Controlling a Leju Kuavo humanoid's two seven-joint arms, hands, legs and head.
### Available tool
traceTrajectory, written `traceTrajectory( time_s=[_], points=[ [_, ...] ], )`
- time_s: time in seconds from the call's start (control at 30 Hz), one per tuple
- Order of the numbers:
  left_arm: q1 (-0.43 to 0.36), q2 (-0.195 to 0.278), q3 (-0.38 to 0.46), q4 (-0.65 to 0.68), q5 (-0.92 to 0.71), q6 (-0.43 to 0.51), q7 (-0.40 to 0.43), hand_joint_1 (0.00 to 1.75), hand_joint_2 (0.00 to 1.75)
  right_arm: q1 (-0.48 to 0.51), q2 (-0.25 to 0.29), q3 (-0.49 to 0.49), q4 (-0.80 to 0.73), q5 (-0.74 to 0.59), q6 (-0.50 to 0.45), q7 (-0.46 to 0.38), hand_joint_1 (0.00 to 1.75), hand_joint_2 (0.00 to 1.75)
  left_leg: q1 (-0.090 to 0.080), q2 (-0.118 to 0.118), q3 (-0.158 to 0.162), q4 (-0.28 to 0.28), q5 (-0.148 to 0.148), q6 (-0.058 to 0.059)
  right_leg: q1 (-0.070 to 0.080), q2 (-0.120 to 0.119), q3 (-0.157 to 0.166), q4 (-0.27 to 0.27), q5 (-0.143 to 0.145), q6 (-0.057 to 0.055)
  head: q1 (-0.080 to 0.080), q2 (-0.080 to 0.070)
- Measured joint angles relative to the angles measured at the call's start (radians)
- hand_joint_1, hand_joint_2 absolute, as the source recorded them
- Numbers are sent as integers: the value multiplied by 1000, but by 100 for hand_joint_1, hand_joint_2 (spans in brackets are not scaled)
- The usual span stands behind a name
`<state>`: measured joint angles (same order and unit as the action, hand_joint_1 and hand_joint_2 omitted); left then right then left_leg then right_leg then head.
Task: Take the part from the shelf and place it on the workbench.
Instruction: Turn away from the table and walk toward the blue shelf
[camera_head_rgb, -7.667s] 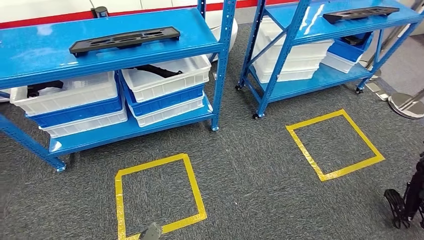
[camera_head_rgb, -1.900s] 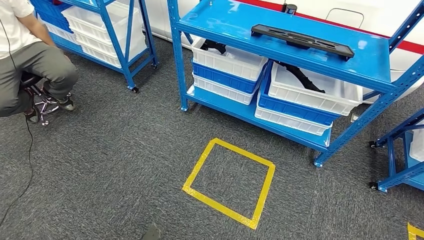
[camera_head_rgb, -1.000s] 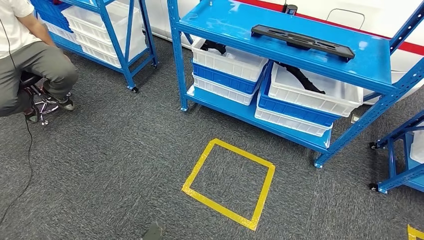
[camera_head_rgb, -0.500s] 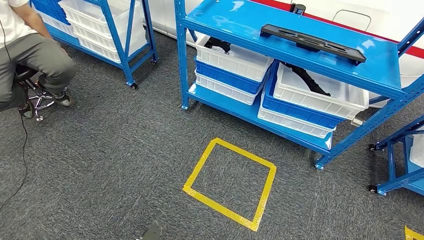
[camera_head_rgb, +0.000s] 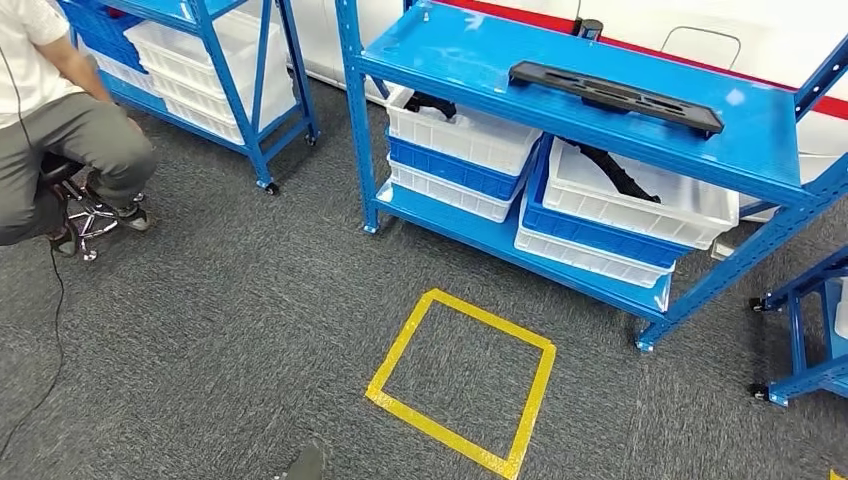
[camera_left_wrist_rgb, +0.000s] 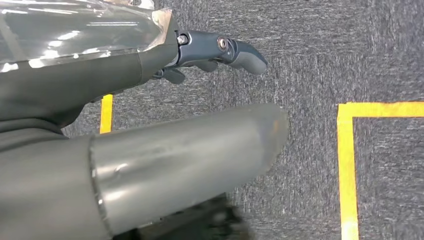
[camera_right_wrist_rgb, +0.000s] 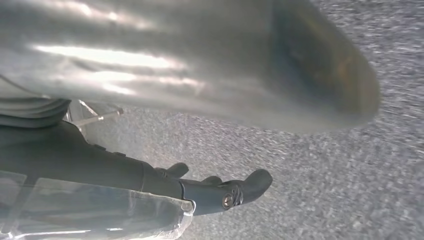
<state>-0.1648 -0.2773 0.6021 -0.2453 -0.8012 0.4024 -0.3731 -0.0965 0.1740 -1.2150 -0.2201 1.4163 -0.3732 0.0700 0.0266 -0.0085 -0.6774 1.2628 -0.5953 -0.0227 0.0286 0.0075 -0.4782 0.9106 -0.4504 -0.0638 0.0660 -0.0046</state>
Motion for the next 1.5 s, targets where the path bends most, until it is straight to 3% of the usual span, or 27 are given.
traceTrajectory(
  time_s=[0.03,0.07,0.13,0.2,0.33,0.37,0.43,0.5,0.57,0.6,0.63,0.7,0.73,0.77,0.83,0.87,0.93,0.97,1.03,1.07,1.1,1.13,1.23,1.27,1.4,1.43,1.5],
  points=[
    [3,2,0,0,2,1,-2,0,0,1,1,0,0,1,0,-1,0,0,0,1,-28,26,7,-3,0,1,10,0,-9,1,-1,0],
    [6,4,0,0,3,2,-4,0,0,3,2,0,0,2,0,-2,0,0,1,2,-35,11,37,-6,0,3,22,1,-19,3,-1,0],
    [9,6,0,0,7,6,-9,0,0,7,3,0,0,4,1,-2,0,0,4,6,2,-114,134,-11,-1,5,47,2,-42,12,-1,0],
    [8,7,0,0,12,8,-13,0,0,6,3,0,1,6,1,-3,0,0,9,6,54,-229,182,-10,7,6,59,8,-69,20,-2,0],
    [8,5,0,1,16,9,-17,0,0,2,-1,0,1,8,1,-1,0,0,8,-2,81,-261,161,24,12,6,52,49,-80,29,1,0],
    [8,5,0,1,17,9,-17,0,0,1,-2,0,1,8,1,1,0,0,8,-2,88,-263,154,33,9,5,30,90,-76,34,0,0],
    [8,4,0,1,17,8,-17,0,0,1,-2,0,1,8,1,2,0,0,9,-1,107,-268,137,43,0,2,-60,224,-90,45,1,0],
    [9,5,0,1,17,7,-18,0,0,2,-1,0,1,8,1,2,0,0,9,-1,130,-270,117,43,-11,1,-163,351,-136,50,1,0],
    [10,6,0,1,17,7,-18,0,0,6,0,0,2,8,1,2,0,0,10,-3,158,-272,95,40,-19,0,-216,367,-161,55,1,0],
    [11,7,0,1,17,7,-18,0,0,8,1,0,2,8,1,2,0,0,9,-4,176,-275,84,38,-21,0,-218,324,-149,59,0,0],
    [11,7,0,1,17,7,-19,0,0,10,1,0,2,8,1,2,0,0,8,-5,196,-282,73,36,-20,0,-209,257,-115,60,0,0],
    [12,5,0,2,17,7,-19,0,0,11,-2,0,3,8,1,2,0,0,11,-6,233,-301,54,29,-8,-2,-177,116,-13,57,-2,0],
    [11,3,0,3,17,7,-19,0,0,12,-5,0,3,8,1,3,0,0,15,-7,250,-314,44,23,1,0,-158,74,24,51,-4,0],
    [10,1,0,3,17,7,-20,0,0,13,-8,1,2,8,1,3,0,0,18,-7,271,-317,41,16,11,2,-141,44,43,44,-6,0],
    [4,-5,-1,3,17,7,-20,0,0,11,-11,1,2,8,1,5,0,0,22,-7,299,-289,55,0,16,7,-90,16,45,27,-6,0],
    [1,-6,-2,3,17,7,-19,0,0,8,-12,1,2,8,1,5,0,0,22,-5,296,-246,72,-3,13,5,-66,2,48,20,-5,0],
    [-7,-7,-2,3,17,8,-19,0,0,0,-14,1,2,8,1,6,0,0,22,-1,232,-129,68,-5,4,1,-30,-6,51,6,-8,0],
    [-9,-6,-2,3,17,9,-20,0,0,-3,-14,1,2,9,1,6,0,0,20,0,186,-68,39,-5,3,0,-23,-7,45,-1,-10,0],
    [-5,0,-2,3,17,11,-23,0,0,-5,-12,2,2,12,1,6,0,0,16,1,104,0,-59,-7,3,4,-10,-7,27,-7,-12,0],
    [-2,3,-2,3,17,12,-24,0,0,-3,-10,3,2,14,1,6,0,0,15,1,78,-1,-94,-8,3,7,0,-7,17,-6,-13,0],
    [1,6,-2,3,17,12,-24,0,0,0,-8,4,2,17,1,6,0,0,14,1,64,-24,-102,-9,3,9,11,-7,6,-2,-14,0],
    [3,9,-2,3,17,13,-25,0,0,3,-6,5,3,20,1,6,0,0,14,2,59,-68,-75,-9,2,10,24,-6,-6,2,-14,0],
    [6,14,-2,4,17,14,-25,0,0,5,-3,10,3,26,0,4,0,0,14,8,63,-230,115,-4,8,13,42,12,-49,15,-15,0],
    [7,15,-2,5,18,14,-25,0,0,4,-4,12,3,26,0,3,0,0,13,10,65,-254,155,3,12,14,42,18,-63,19,-15,0],
    [6,14,-3,5,18,16,-25,0,0,2,-7,14,3,26,-2,2,0,0,11,7,76,-258,172,28,11,11,33,54,-101,36,-14,0],
    [5,13,-4,5,18,16,-26,0,0,2,-8,15,3,26,-2,2,0,0,12,7,78,-259,170,33,6,9,11,99,-121,41,-13,0],
    [3,13,-4,5,18,16,-26,0,0,1,-7,16,3,26,-2,2,0,0,13,8,80,-259,163,41,-8,6,-73,248,-178,50,-10,0]
  ],
)
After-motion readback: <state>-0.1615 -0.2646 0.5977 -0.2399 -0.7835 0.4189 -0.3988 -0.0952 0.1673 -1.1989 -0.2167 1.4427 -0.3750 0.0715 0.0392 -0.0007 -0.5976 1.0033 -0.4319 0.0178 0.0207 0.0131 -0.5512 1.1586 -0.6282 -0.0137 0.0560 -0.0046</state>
